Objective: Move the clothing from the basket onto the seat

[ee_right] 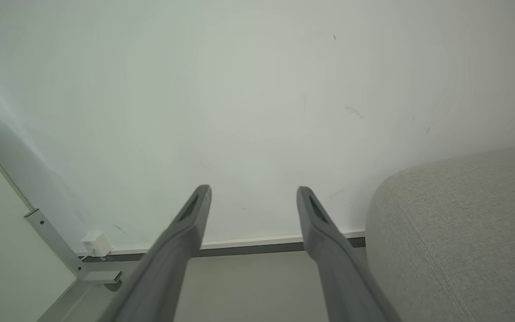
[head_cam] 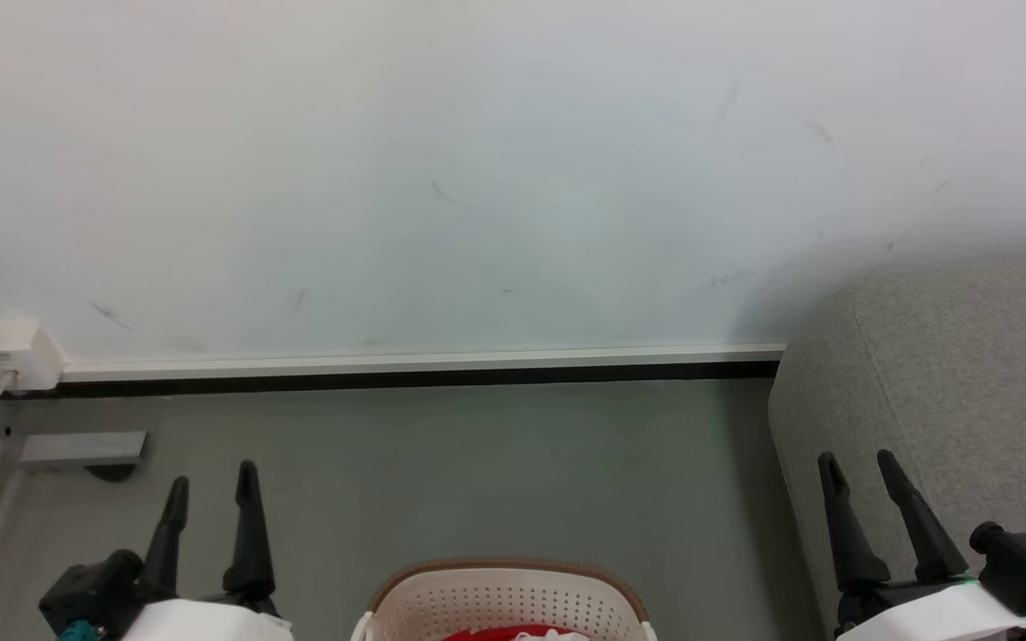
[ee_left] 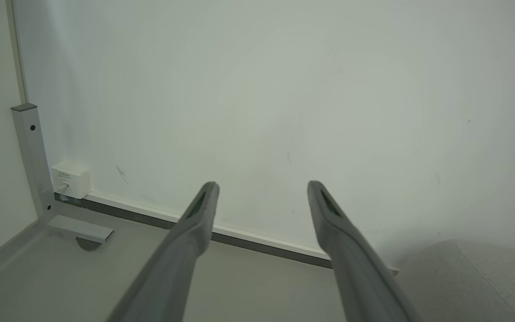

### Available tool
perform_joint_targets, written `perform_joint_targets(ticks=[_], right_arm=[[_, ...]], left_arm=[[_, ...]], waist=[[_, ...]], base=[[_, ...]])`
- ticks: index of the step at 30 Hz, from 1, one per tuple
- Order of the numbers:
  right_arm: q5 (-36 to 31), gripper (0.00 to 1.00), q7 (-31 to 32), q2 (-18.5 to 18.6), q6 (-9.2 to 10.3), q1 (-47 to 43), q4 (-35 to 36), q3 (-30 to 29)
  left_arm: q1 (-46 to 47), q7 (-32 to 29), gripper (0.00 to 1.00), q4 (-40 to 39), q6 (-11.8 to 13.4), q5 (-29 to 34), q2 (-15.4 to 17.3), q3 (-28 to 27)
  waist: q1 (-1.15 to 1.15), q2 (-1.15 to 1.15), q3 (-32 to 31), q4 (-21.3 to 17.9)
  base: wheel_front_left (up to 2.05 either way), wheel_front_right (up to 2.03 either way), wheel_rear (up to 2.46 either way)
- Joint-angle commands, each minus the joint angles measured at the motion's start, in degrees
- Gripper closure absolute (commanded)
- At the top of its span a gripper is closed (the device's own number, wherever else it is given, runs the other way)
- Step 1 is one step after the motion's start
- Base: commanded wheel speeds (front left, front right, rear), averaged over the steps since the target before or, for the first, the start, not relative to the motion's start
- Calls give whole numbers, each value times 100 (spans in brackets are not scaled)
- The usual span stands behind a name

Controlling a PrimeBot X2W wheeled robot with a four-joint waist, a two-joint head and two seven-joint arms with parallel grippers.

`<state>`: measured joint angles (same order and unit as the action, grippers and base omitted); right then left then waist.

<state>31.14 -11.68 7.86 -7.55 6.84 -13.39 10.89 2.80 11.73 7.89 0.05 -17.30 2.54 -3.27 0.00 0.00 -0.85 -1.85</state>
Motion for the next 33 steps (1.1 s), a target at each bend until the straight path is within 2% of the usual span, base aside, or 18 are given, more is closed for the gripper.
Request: perform_joint_targets(ticks=[1,26,33], right_arm=[[-124,0,-48,65,10,81,0,23],[-1031,0,-315,28,12,90,37,106],[-1148,0,-354,21,13,87,38,117]], left_arm=[[-34,43,0,-21,18,177,45,-6],[-66,312,0,-35,105,1262,50,21],[-57,345,0,9,120,1343,51,9]], waist=[[0,0,-1,-1],[0,0,-11,-31],[0,0,-15,-31]], base=[[0,0,0],[0,0,0],[0,0,0]])
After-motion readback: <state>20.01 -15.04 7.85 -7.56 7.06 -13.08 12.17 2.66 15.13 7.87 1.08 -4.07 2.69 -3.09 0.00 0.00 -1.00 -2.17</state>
